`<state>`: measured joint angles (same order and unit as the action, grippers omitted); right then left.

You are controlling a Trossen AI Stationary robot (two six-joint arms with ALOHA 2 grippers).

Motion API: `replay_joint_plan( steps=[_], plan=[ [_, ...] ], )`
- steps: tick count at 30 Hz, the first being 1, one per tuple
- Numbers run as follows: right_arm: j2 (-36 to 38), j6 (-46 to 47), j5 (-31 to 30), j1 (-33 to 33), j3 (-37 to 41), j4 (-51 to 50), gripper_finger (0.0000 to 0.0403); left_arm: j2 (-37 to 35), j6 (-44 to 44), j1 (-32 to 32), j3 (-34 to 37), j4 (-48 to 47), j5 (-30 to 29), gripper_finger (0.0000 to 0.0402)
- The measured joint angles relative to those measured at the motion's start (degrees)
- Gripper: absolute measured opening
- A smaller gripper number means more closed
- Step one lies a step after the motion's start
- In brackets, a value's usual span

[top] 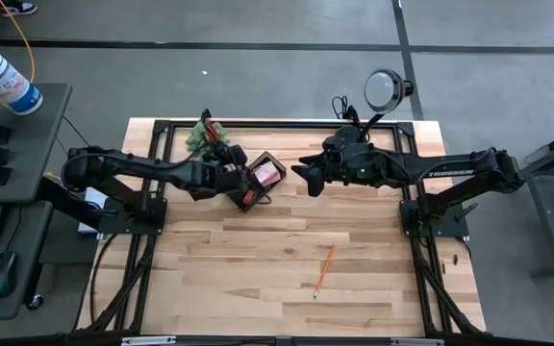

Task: Pick and place office supplies into organizer
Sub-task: Put the black scissor into the black desk organizer

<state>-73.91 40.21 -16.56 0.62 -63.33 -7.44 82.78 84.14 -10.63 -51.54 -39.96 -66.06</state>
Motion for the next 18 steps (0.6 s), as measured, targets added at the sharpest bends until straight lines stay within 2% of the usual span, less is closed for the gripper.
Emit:
replay_joint_plan(
  steps=[10,18],
  plan=[
    [0.00,-0.12,0.13,0.00,0.02,0.00,0.0216,0.53,1.95,4.05,3.49,8.99,3.54,0.0016],
    [0.00,-0.13,0.22,-0.02,0.07,-0.26,0.0216,3.82,3.92,4.26,6.22,11.21,2.27,0.0015]
  ],
)
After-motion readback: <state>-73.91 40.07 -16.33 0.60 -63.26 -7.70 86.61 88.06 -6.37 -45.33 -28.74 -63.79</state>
